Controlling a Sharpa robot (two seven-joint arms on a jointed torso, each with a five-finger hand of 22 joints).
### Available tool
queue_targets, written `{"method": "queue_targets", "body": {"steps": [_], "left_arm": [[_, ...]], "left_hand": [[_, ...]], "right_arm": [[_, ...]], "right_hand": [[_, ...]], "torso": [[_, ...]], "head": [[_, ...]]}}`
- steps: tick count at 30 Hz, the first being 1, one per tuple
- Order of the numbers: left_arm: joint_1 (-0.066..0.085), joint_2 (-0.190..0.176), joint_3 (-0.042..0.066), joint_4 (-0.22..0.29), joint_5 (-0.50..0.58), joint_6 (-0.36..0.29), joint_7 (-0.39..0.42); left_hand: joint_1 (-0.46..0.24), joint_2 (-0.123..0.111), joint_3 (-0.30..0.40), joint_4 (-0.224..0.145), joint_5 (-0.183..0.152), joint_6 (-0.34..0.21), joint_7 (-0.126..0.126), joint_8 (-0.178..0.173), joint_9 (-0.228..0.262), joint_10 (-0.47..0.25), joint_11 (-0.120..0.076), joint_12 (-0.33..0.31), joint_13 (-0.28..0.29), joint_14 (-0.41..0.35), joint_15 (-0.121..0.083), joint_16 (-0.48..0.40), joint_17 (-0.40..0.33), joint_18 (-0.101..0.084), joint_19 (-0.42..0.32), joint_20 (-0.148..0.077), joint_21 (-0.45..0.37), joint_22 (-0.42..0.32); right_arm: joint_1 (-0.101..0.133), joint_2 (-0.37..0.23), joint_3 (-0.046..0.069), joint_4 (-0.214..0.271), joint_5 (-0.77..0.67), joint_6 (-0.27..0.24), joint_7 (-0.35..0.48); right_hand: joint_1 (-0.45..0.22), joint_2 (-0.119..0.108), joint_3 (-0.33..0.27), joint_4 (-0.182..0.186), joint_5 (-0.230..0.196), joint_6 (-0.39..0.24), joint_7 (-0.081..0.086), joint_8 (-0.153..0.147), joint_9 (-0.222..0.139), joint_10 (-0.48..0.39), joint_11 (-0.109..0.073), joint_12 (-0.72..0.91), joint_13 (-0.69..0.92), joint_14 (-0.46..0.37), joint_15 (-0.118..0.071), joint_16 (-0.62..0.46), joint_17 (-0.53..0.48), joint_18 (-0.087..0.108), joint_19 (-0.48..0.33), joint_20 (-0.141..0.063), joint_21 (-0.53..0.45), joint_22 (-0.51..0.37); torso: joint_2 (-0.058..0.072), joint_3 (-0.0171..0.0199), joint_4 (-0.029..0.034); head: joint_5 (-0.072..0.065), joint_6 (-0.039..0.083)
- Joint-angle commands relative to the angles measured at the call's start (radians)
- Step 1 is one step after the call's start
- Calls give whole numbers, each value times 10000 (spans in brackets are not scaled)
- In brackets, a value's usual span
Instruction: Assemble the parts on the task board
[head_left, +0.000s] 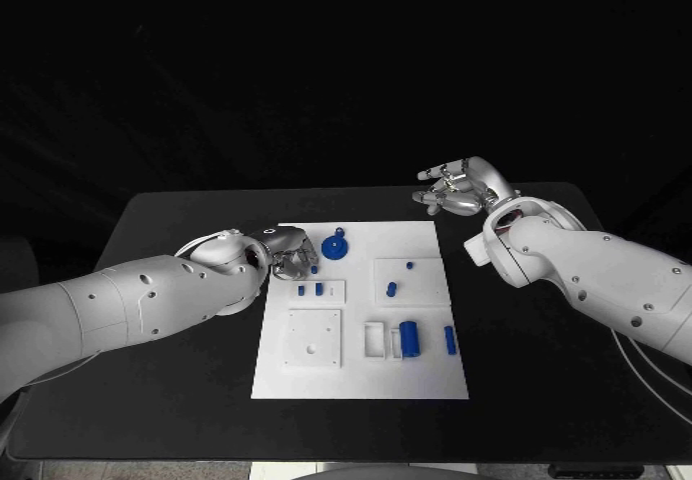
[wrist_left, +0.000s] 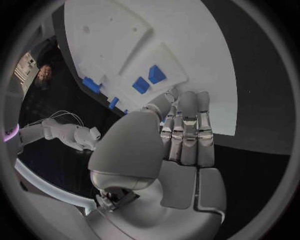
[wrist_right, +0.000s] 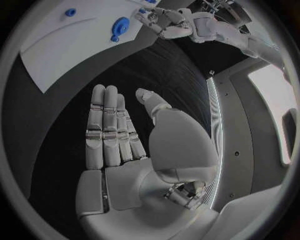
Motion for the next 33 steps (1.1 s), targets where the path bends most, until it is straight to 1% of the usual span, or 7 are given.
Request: {"method": "queue_targets", "body": {"steps": [1,4,12,19,24,28,33], "left_arm": [[-41,-42,-20,-81,31,-154,-146],[-40,-75,4,-157,98,-263,-142],[-24,-227,249,-405,1152,-1075,196],[201,-573,592,-290,5473,-1813,1166],[423,-947,692,174,8105,-1814,2057],[570,-1258,795,662,9413,-1793,2778],[712,-1549,871,1193,10567,-1935,3381]], "left_hand": [[104,-23,-51,-23,12,-80,-1,-57,-12,-87,27,-47,13,5,44,-68,-17,208,-16,58,51,242],[172,-25,-115,-41,21,-111,44,-57,-13,-181,48,-47,13,8,53,-98,-44,220,-46,71,101,239],[-103,61,155,104,15,205,367,-39,-3,228,-55,-84,-4,-240,-17,-816,-366,163,-262,61,106,186],[-656,-36,-51,772,-111,796,590,0,1,961,-209,-30,15,-428,77,-3177,-1181,-269,-591,139,-1553,-950],[-664,34,-70,916,-91,852,603,-3,3,948,-115,-25,18,-1271,486,-5227,-1908,-522,-1376,506,-2822,-1976],[-543,51,-21,835,54,874,589,-7,3,813,-66,-31,14,-521,650,-7826,-2241,-458,-1531,695,-2876,-3573],[-601,113,-35,748,104,838,641,9,10,583,43,-9,16,-59,785,-9311,-2168,-481,-1565,811,-2870,-4593]], "right_arm": [[-45,-22,4,10,-234,516,-4],[-75,-29,4,-35,-444,1013,-26],[-105,-8,3,-234,-2424,2544,-203],[-161,88,-56,-376,-5049,3393,-713],[-218,205,-233,-480,-6168,3685,-1107],[-269,309,-369,-555,-6757,3622,-1416],[-319,419,-464,-596,-7221,3569,-1759]], "right_hand": [[-69,44,209,-79,38,323,5,-8,7,310,40,-844,-613,21,51,-204,-386,-11,-108,72,50,-207],[-96,71,535,-252,-14,890,-12,21,31,394,114,-1712,-638,159,44,-312,-754,51,-44,56,99,-340],[-71,94,1327,-920,-551,1741,-180,12,50,696,55,-2922,-651,1725,-481,1190,179,316,1217,-503,1776,971],[-326,104,1868,-1255,-1110,2044,-293,20,55,606,37,-2941,-659,1632,-531,2410,1457,490,767,-524,3110,2629],[-408,9,1810,-1178,-1622,2030,-296,15,48,430,76,-2942,-660,1552,-485,2572,1588,508,740,-470,3138,2737],[-413,-147,1739,-1106,-1716,1860,-249,14,43,268,127,-2942,-660,1509,-449,2638,1619,544,745,-420,3083,2756],[-346,-388,1704,-969,-1733,1673,-203,25,53,116,173,-2938,-656,1483,-424,2720,1621,581,824,-379,2966,2754]], "torso": [[3,-8,1],[-1,-7,-1],[-11,-14,2],[-11,-10,22],[-3,-14,27],[0,-21,46],[-5,-19,30]], "head": [[20,26],[17,54],[-18,167],[-31,251],[-52,315],[-75,349],[-74,341]]}}
